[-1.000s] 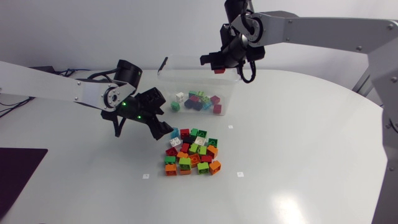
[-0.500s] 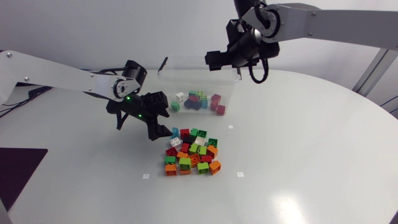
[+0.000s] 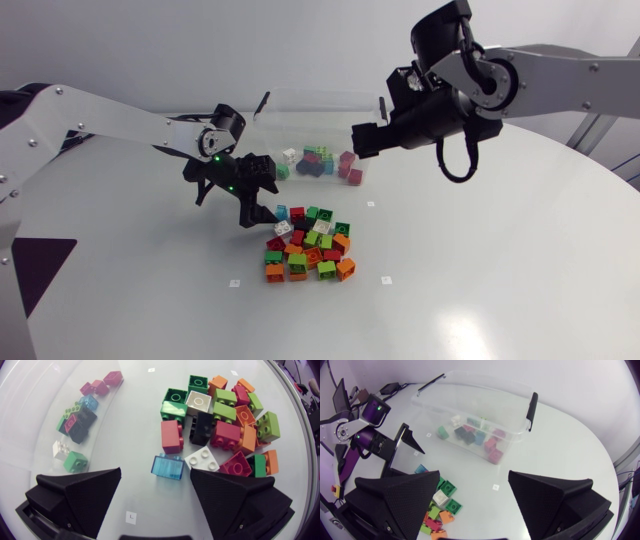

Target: Place the duplo bricks in the container

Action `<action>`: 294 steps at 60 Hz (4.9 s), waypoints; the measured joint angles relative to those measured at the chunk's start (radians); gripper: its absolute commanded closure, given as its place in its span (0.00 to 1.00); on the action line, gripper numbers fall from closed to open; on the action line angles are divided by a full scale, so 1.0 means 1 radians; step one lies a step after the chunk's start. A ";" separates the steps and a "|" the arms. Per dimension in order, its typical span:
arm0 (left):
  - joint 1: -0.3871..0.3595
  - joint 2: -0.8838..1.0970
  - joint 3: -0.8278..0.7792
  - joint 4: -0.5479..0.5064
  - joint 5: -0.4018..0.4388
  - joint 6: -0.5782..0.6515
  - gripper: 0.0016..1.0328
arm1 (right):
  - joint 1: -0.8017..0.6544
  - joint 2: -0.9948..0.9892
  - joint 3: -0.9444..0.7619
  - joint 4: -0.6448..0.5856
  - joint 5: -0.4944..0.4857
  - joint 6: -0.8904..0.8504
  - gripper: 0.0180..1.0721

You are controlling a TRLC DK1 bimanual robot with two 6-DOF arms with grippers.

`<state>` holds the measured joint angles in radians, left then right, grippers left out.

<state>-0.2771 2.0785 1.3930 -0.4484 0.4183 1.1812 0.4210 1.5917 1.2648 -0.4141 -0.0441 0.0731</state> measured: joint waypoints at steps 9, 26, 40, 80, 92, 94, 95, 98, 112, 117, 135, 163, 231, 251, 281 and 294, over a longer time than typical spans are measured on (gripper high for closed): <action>-0.007 0.014 0.009 -0.019 0.000 0.026 0.16 | 0.020 -0.015 -0.086 0.033 -0.008 0.000 0.06; -0.039 0.040 0.014 -0.033 0.000 0.029 0.41 | 0.096 0.013 -0.162 0.036 0.047 0.013 0.06; -0.056 0.041 0.014 -0.051 0.000 0.029 0.65 | 0.115 0.100 -0.163 -0.003 0.065 0.023 0.08; 0.028 -0.148 -0.175 -0.067 0.000 0.028 0.69 | 0.193 0.232 -0.182 0.026 0.076 -0.019 0.37; 0.050 -0.266 -0.232 -0.067 0.001 0.027 0.69 | 0.196 0.277 -0.181 0.045 0.076 -0.026 0.52; 0.053 -0.285 -0.237 -0.068 0.000 0.027 0.69 | 0.200 0.281 -0.180 0.051 0.076 -0.027 0.52; 0.055 -0.298 -0.238 -0.069 0.000 0.026 0.69 | 0.201 0.283 -0.180 0.053 0.077 -0.029 0.52; 0.059 -0.326 -0.240 -0.069 0.000 0.021 0.69 | 0.206 0.289 -0.180 0.056 0.079 -0.030 0.52; 0.061 -0.455 -0.240 -0.069 0.013 -0.056 0.69 | 0.231 0.322 -0.164 0.061 0.079 -0.037 0.60; 0.061 -0.468 -0.240 -0.070 0.016 -0.080 0.69 | 0.232 0.332 -0.149 0.074 0.079 -0.038 0.62; 0.060 -0.472 -0.150 -0.056 0.016 -0.220 0.69 | 0.232 0.352 -0.121 0.075 0.094 -0.038 0.71; -0.002 -0.371 0.084 0.038 0.015 -0.467 0.69 | 0.203 0.129 -0.270 0.116 0.094 -0.060 0.77; -0.022 -0.022 0.446 0.201 -0.197 -0.767 0.04 | -0.019 0.076 0.109 0.008 0.013 -0.082 0.76; -0.002 -0.391 0.016 0.341 -0.219 -0.678 0.04 | -0.039 0.215 0.266 0.040 0.002 -0.074 0.76; -0.028 -0.623 -0.420 0.301 -0.134 -0.469 0.05 | -0.059 0.384 0.464 0.082 0.008 -0.055 0.76; -0.082 -0.678 -0.539 0.214 -0.115 -0.332 0.07 | -0.070 0.494 0.595 0.079 0.026 -0.055 0.56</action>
<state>-0.3592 1.4010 0.8543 -0.2344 0.3031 0.8497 0.3508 2.0861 1.8603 -0.3355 -0.0181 0.0181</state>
